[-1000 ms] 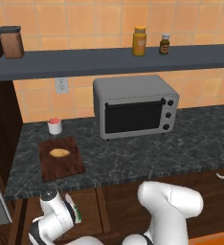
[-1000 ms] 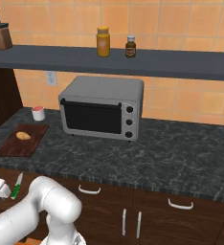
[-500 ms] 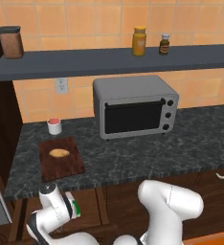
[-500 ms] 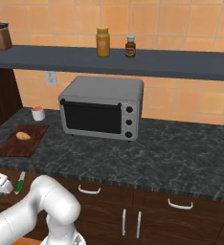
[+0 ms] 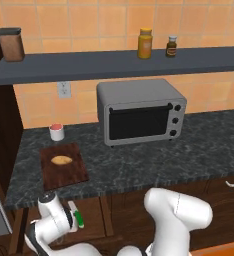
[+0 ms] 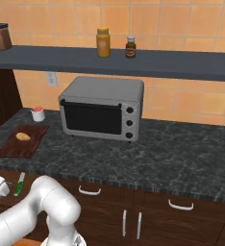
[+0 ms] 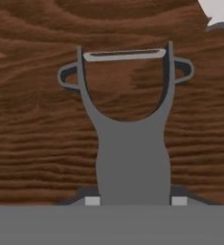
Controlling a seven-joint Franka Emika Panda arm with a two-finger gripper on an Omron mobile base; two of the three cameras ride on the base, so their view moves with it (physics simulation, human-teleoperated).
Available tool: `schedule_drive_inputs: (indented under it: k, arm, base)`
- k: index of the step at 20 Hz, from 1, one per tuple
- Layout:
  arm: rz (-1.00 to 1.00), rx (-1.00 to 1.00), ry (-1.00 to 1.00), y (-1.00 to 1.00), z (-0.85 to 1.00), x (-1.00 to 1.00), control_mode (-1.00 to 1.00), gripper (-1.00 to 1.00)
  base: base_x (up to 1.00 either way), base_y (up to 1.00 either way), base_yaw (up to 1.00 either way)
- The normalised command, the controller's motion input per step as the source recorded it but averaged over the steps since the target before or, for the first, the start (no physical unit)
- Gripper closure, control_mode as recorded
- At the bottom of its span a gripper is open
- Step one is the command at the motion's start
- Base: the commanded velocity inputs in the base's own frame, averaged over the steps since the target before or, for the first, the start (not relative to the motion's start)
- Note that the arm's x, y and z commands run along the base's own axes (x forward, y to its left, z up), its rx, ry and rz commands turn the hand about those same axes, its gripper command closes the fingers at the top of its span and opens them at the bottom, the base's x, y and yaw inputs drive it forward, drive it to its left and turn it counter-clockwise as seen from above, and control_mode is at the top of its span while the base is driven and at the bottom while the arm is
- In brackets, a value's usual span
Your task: Place the appropriate cutting tool for cutting the potato skin on the cutting board.
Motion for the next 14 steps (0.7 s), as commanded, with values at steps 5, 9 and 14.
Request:
schedule_drive_inputs:
  k: [5, 9, 14]
  arm:
    - [-0.11, 0.02, -0.02, 0.00, -0.40, -0.61, -1.00, 1.00]
    - [-0.08, 0.10, 0.00, -0.04, 0.43, -0.03, -1.00, 1.00]
    - [-0.05, 0.14, 0.00, -0.02, 0.93, -0.12, -1.00, 1.00]
  base:
    - [0.00, 0.00, 0.00]
    - [0.00, 0.00, 0.00]
    - [0.00, 0.00, 0.00]
